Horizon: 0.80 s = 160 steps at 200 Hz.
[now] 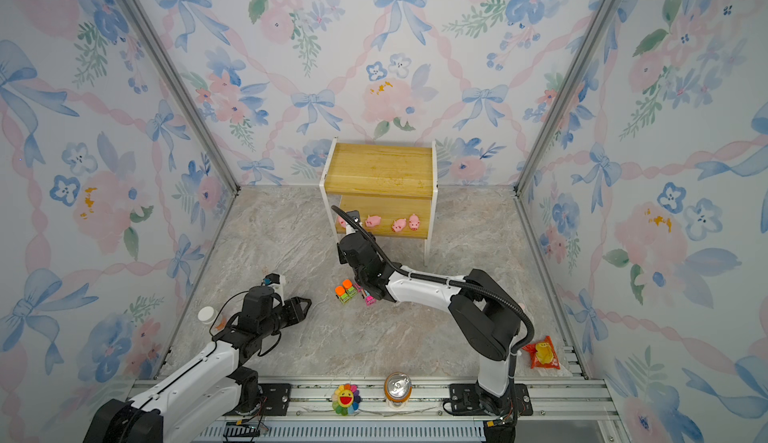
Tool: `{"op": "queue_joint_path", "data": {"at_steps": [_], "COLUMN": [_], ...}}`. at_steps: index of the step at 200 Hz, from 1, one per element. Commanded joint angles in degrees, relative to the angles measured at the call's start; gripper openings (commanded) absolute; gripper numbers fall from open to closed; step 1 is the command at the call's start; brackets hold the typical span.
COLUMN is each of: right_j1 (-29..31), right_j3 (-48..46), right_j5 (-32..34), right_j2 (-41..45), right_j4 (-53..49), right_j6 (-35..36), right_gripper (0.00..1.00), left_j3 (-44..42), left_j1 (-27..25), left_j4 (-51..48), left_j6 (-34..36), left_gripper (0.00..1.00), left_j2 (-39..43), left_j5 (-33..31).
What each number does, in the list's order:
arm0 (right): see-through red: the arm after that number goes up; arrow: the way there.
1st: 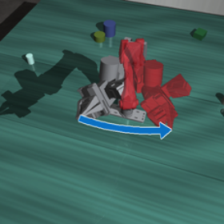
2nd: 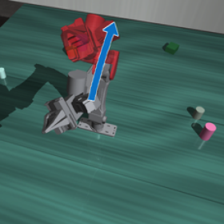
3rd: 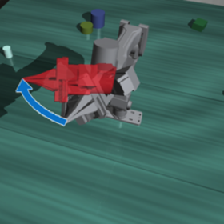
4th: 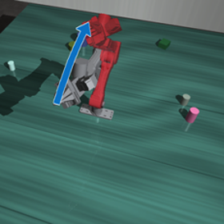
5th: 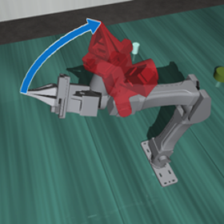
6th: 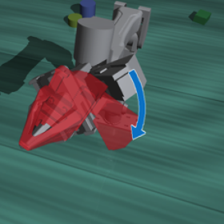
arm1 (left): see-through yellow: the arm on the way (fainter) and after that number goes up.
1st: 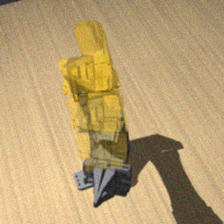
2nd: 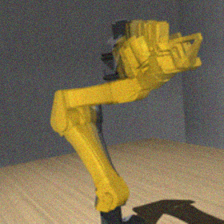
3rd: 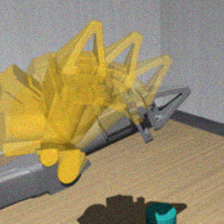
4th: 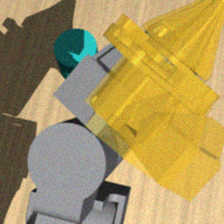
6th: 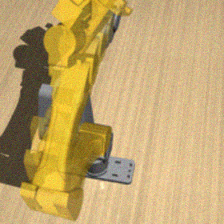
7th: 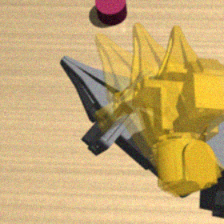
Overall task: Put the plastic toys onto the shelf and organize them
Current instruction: 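Open the right gripper and release the pig on the lower tier, then withdraw the right gripper from the shelf toward the toy trucks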
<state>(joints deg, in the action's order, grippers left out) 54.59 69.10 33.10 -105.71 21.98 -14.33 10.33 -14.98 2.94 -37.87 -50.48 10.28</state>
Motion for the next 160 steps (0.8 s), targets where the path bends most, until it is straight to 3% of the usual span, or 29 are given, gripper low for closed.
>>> {"op": "queue_joint_path", "data": {"at_steps": [1, 65, 135, 160], "right_j1": [1.2, 1.4, 1.7, 1.7], "right_j3": [-2.0, -6.4, -15.8, -16.9], "right_j5": [2.9, 3.7, 3.6, 4.5], "right_j2": [-1.4, -3.2, -6.9, -7.7], "right_j4": [6.6, 19.5, 49.9, 53.8], "right_j6": [3.3, 7.2, 17.0, 19.6], "right_gripper": [0.03, 0.00, 0.00, 0.00], "left_j3": [-0.5, -0.5, -0.4, -0.4], "left_j1": [-0.2, -0.2, -0.2, -0.1], "left_j4": [0.1, 0.1, 0.0, -0.1], "left_j6": [1.2, 1.3, 1.3, 1.2], "left_gripper": [0.48, 0.47, 0.47, 0.46], "left_j2": [-0.3, -0.4, -0.7, -0.3], "left_j5": [0.1, 0.1, 0.2, -0.2]}}
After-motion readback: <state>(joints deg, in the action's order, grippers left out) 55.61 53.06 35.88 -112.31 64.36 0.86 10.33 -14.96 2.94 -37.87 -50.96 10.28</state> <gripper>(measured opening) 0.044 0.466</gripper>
